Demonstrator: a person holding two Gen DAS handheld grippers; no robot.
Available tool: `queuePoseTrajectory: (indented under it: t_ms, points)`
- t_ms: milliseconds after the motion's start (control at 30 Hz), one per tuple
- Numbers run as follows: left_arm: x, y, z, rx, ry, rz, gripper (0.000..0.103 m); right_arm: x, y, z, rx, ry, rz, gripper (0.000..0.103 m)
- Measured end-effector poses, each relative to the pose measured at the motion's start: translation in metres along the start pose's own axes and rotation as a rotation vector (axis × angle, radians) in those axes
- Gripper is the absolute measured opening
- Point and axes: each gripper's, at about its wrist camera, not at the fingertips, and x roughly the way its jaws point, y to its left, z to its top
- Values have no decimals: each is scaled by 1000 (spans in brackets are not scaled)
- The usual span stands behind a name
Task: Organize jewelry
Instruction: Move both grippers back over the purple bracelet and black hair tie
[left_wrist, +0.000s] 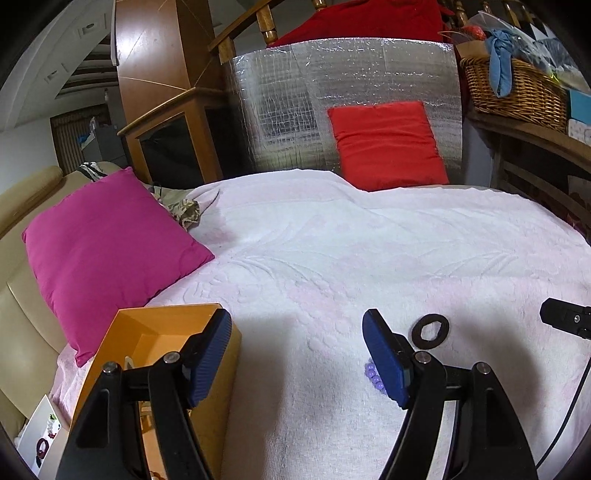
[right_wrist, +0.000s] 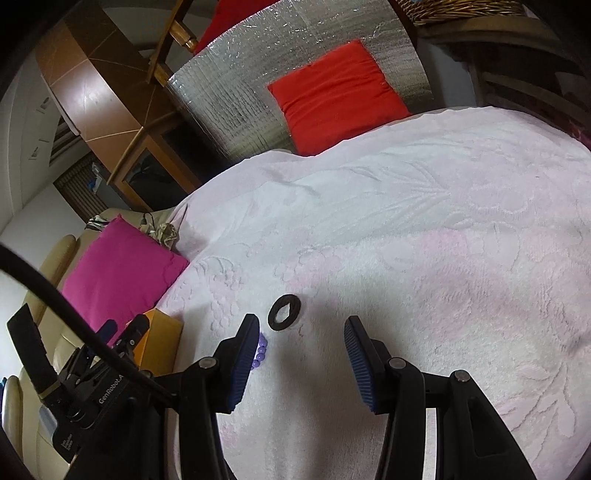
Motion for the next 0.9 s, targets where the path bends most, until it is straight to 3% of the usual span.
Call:
queuePoseTrajectory:
  t_ms: [900]
  points:
    - [25, 5, -14, 31, 121, -1, 74, 22, 9, -5, 14, 39, -6, 51]
